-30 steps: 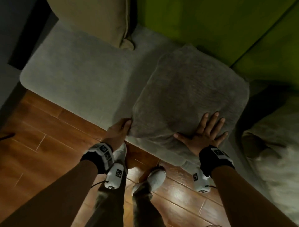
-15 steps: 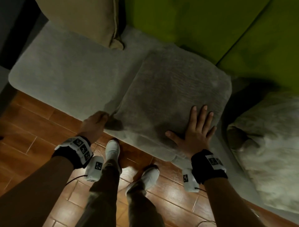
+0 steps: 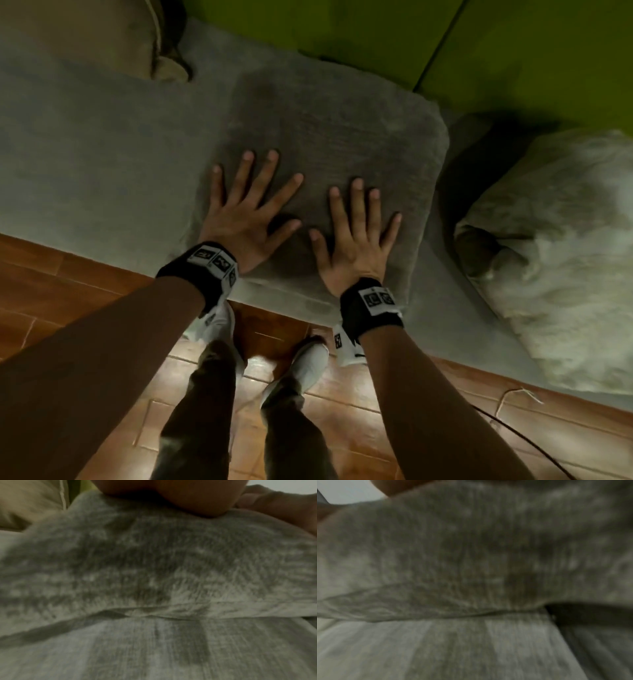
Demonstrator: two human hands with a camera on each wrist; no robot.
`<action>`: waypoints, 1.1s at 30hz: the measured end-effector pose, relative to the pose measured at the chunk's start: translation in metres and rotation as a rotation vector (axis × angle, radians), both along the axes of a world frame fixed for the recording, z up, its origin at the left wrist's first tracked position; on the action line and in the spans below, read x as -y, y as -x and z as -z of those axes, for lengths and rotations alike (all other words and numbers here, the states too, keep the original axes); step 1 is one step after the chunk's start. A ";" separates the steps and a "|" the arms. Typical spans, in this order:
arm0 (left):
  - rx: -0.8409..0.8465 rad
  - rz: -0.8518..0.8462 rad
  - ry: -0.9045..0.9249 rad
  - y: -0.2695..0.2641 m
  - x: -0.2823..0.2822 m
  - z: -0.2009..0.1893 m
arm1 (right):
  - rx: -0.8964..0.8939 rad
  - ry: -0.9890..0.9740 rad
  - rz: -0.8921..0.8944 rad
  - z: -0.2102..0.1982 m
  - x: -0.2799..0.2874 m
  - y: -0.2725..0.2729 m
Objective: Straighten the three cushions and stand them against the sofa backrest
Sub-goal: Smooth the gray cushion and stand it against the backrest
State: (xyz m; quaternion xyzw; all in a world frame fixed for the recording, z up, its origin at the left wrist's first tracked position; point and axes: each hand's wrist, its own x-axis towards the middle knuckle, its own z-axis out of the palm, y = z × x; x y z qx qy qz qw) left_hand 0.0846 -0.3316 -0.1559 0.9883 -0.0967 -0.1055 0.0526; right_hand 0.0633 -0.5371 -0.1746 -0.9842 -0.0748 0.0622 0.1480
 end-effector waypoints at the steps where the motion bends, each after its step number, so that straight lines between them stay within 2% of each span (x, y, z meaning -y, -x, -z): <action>1: 0.004 0.004 -0.008 0.000 -0.002 0.008 | 0.032 -0.002 0.002 0.011 0.000 0.001; 4: 0.010 -0.003 -0.021 -0.002 0.001 0.026 | 0.126 -0.016 0.016 0.028 -0.001 0.004; 7: 0.005 -0.018 -0.024 -0.004 0.003 0.034 | 0.146 -0.030 0.018 0.037 0.007 0.016; 15: 0.018 -0.004 -0.011 -0.001 0.007 0.032 | -0.061 0.100 -0.005 0.077 0.090 0.082; 18: 0.025 -0.019 -0.011 0.001 0.006 0.031 | -0.193 0.159 0.131 0.072 0.122 0.100; 20: 0.035 -0.033 -0.010 0.004 0.002 0.031 | -0.229 0.122 0.234 0.054 0.133 0.105; 22: 0.046 -0.043 -0.001 0.007 0.001 0.031 | -0.063 -0.032 0.266 0.030 0.126 0.104; 23: 0.049 -0.045 0.005 0.008 0.001 0.031 | 0.036 -0.122 0.217 0.022 0.118 0.104; 24: 0.052 -0.044 0.013 0.010 0.001 0.031 | 0.059 -0.183 0.125 0.020 0.109 0.103; 25: 0.056 -0.039 0.026 0.011 -0.001 0.029 | 0.011 -0.191 0.022 0.023 0.101 0.104; 27: 0.058 -0.013 0.065 0.014 -0.008 0.026 | -0.133 -0.037 -0.062 0.041 0.098 0.108; 30: 0.057 -0.046 0.152 0.022 -0.028 0.025 | -0.303 0.194 -0.016 0.063 0.121 0.112; 33: 0.033 -0.246 0.303 0.036 -0.039 0.023 | -0.236 0.177 -0.058 0.050 0.137 0.109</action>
